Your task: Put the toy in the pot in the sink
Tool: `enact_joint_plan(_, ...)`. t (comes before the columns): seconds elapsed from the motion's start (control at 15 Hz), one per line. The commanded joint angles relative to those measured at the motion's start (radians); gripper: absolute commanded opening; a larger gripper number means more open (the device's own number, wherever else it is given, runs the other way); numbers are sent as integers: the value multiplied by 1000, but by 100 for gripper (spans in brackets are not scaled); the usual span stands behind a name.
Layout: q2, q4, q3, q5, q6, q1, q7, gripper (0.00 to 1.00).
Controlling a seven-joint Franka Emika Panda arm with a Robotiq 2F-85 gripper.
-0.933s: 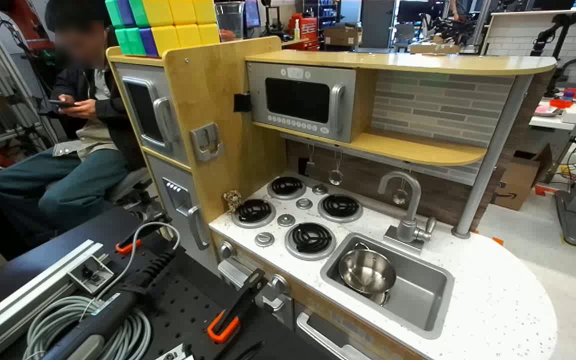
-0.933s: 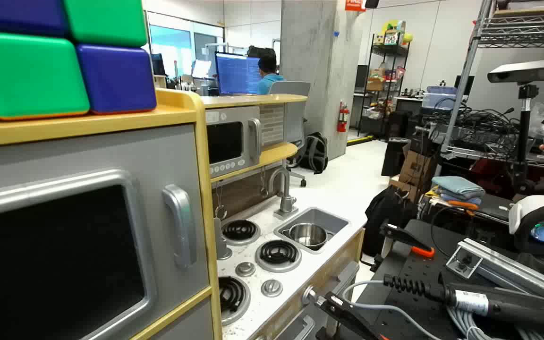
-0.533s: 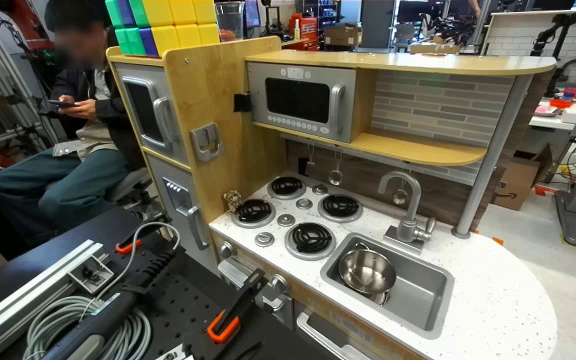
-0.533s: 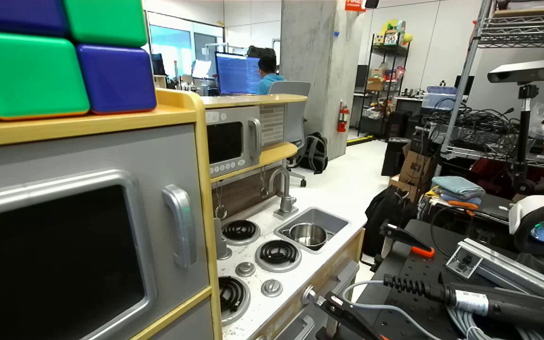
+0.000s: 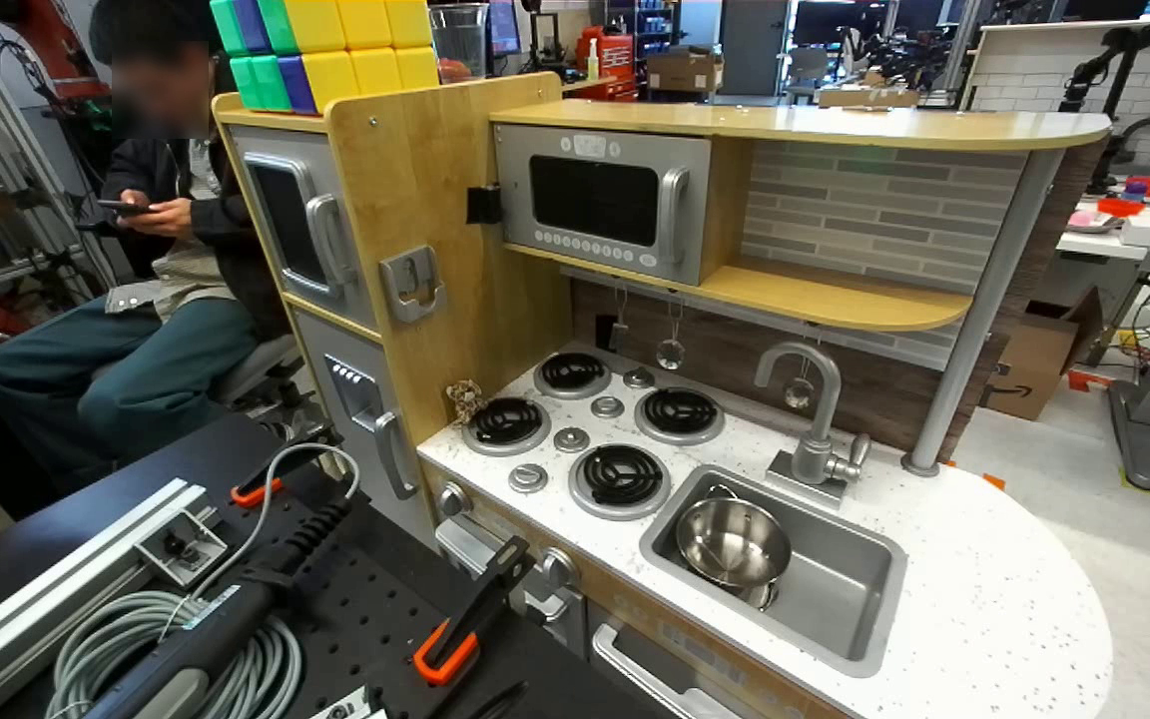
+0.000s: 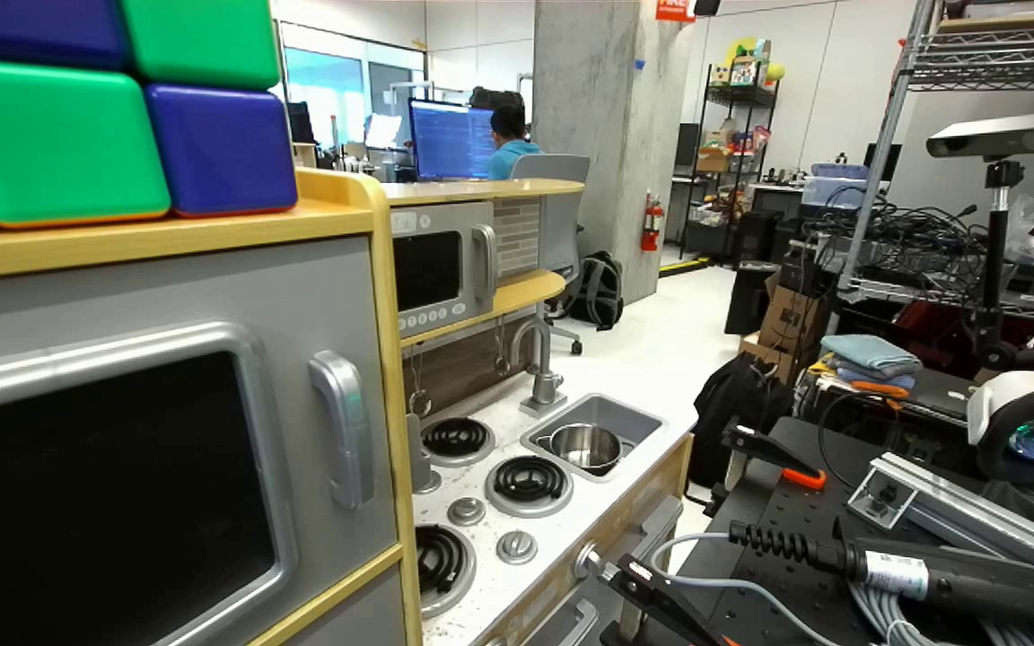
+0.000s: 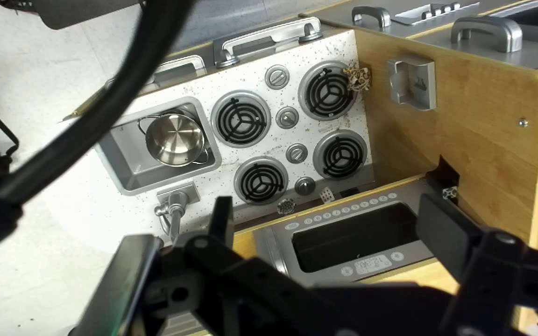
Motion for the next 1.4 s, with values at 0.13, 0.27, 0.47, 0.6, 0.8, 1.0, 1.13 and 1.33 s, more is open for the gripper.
enact_joint_plan(0.13,16,-20,23,4,66,-15,62,100)
enact_joint_plan(0.27,39,-62,41,-12,163,-22,116,100)
enact_joint_plan(0.47,112,-119,67,-60,284,-29,181,100)
enact_joint_plan(0.6,156,-168,78,-90,417,-30,215,100)
enact_joint_plan(0.8,238,-207,80,-133,578,-29,232,100)
enact_joint_plan(1.0,318,-228,81,-175,676,-29,263,100)
enact_joint_plan(1.13,374,-233,78,-215,714,-24,282,100)
enact_joint_plan(1.33,446,-241,67,-319,747,-16,325,100)
